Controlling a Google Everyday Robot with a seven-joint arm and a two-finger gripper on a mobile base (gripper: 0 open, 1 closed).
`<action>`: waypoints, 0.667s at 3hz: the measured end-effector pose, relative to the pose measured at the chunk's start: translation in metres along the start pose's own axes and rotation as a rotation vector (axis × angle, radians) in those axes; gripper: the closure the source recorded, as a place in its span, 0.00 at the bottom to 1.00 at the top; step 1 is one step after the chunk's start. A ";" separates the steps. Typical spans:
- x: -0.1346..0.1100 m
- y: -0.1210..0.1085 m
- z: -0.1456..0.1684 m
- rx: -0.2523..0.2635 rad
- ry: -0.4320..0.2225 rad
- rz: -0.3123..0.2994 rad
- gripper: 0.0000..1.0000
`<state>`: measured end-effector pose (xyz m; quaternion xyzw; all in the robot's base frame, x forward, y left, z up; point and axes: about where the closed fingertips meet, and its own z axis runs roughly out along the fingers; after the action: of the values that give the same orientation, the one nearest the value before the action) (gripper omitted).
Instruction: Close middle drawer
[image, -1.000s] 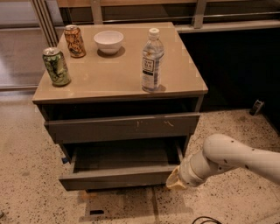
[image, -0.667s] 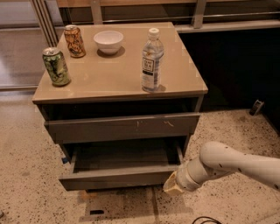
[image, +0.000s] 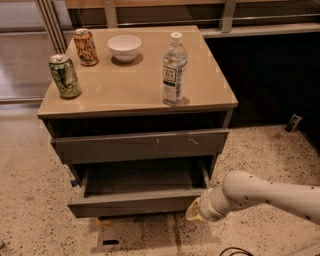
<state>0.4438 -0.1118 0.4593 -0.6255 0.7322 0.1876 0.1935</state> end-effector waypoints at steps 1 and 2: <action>0.008 -0.019 0.033 0.067 -0.011 -0.078 1.00; 0.007 -0.043 0.062 0.116 -0.062 -0.152 1.00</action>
Offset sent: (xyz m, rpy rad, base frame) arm 0.0832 0.0337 -0.0866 0.0905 -0.3121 0.1135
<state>0.4879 -0.0920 0.4014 -0.6608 0.6860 0.1489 0.2658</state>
